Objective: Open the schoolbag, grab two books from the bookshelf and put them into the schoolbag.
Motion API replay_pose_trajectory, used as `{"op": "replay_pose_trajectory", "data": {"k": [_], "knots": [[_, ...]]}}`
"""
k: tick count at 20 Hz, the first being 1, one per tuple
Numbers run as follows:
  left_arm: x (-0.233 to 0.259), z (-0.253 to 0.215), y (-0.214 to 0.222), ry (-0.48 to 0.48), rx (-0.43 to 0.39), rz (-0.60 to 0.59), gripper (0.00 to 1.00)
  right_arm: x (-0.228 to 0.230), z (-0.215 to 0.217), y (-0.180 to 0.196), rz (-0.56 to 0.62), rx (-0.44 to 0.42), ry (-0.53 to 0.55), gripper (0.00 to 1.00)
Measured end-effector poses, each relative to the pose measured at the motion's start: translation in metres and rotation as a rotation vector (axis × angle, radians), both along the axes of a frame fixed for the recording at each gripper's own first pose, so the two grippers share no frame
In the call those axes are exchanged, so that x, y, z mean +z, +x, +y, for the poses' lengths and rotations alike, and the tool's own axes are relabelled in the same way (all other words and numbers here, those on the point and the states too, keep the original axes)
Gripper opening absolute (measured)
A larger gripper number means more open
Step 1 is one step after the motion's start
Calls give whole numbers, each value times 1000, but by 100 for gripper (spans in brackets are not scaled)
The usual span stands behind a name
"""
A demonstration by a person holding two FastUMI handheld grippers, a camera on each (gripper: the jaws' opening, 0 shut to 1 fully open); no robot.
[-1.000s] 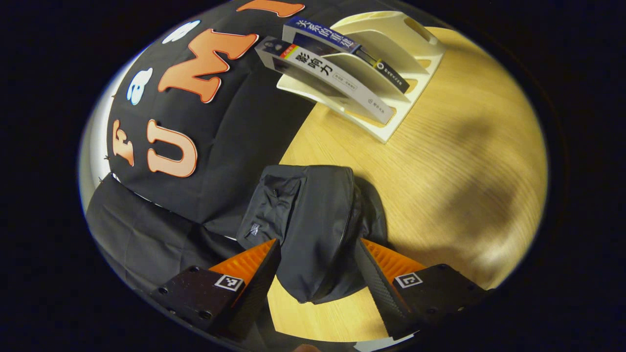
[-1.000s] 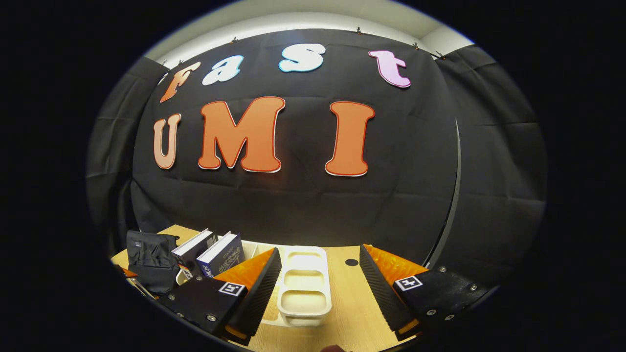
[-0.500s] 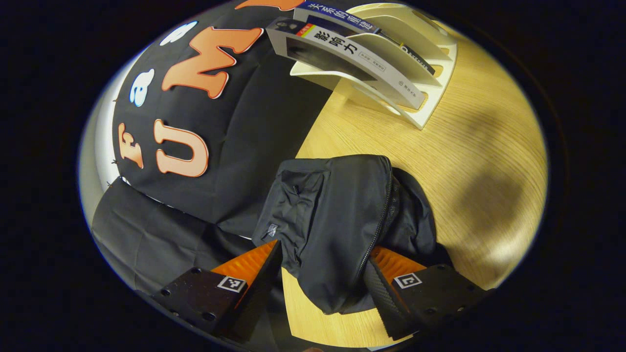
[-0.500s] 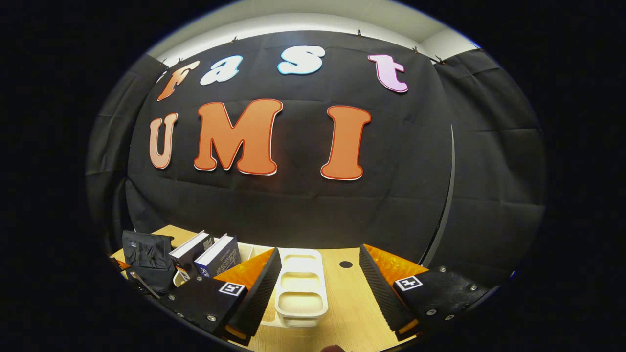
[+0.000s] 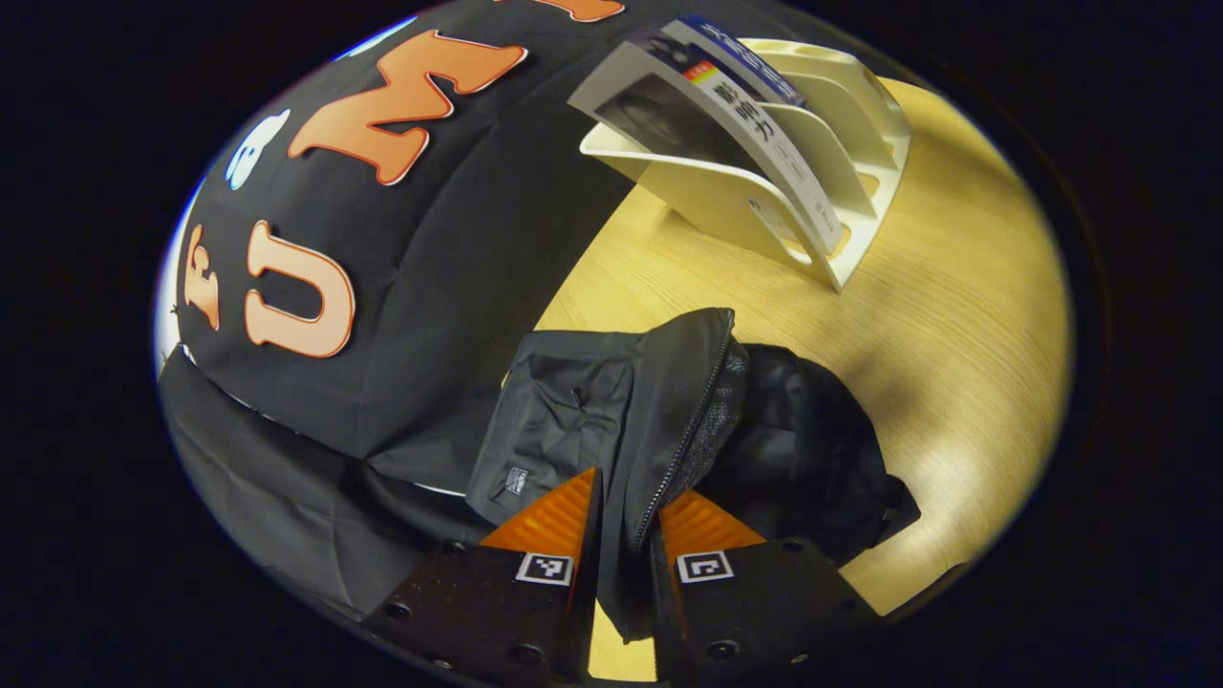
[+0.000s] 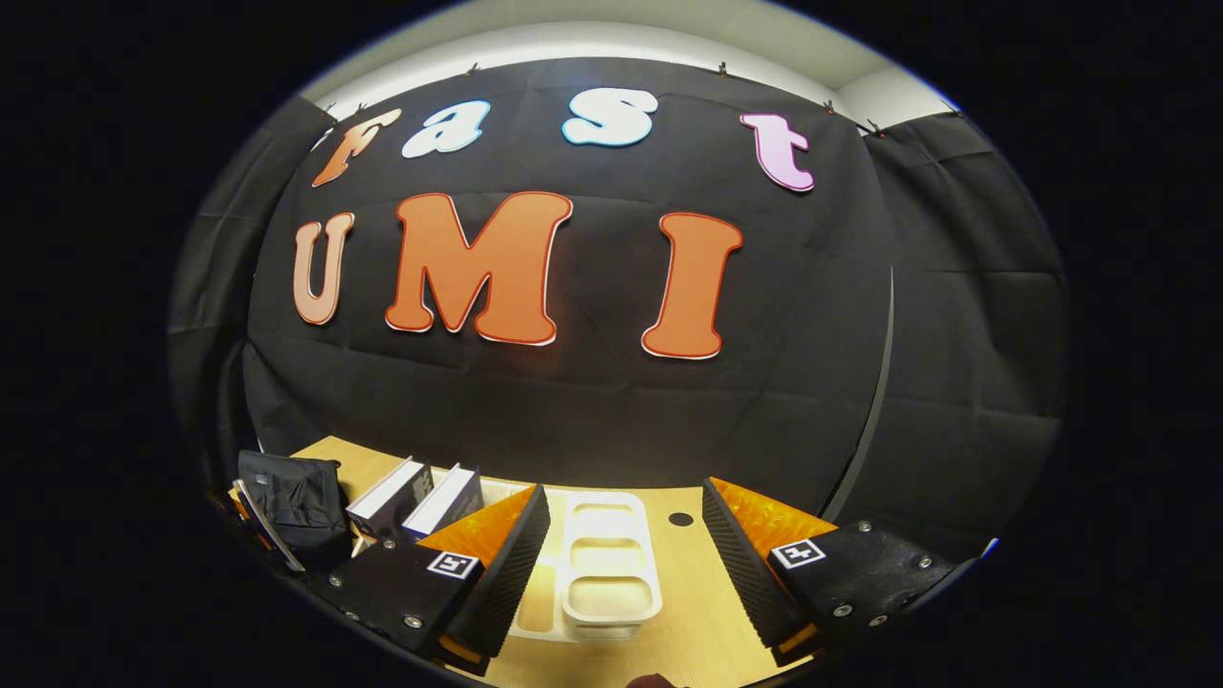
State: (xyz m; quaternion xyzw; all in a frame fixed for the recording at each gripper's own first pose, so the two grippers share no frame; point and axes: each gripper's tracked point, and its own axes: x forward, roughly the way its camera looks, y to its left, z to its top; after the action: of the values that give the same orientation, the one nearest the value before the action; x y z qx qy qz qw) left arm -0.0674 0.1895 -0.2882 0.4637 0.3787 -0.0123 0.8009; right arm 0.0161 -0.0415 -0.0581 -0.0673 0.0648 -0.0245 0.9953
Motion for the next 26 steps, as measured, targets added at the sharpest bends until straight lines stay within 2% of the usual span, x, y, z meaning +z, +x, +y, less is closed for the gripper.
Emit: {"op": "replay_pose_trajectory", "data": {"k": [2,3,11,13,17,22,26], "knots": [[15,3,0,-70,-15,40,25,3,20,5,23,27,-6,95],[19,5,2,-97,-19,63,9,3,30,8,45,40,-1,95],[53,19,14,-361,-64,236,6,1,127,15,213,197,42,95],[61,21,16,-419,-100,285,6,-2,147,12,268,224,48,95],[76,28,25,-543,-126,389,6,-26,181,2,465,228,106,96],[95,41,41,-603,-140,468,6,-48,196,1,668,215,153,96],[104,45,52,-599,-129,519,6,-54,209,16,787,262,132,96]]}}
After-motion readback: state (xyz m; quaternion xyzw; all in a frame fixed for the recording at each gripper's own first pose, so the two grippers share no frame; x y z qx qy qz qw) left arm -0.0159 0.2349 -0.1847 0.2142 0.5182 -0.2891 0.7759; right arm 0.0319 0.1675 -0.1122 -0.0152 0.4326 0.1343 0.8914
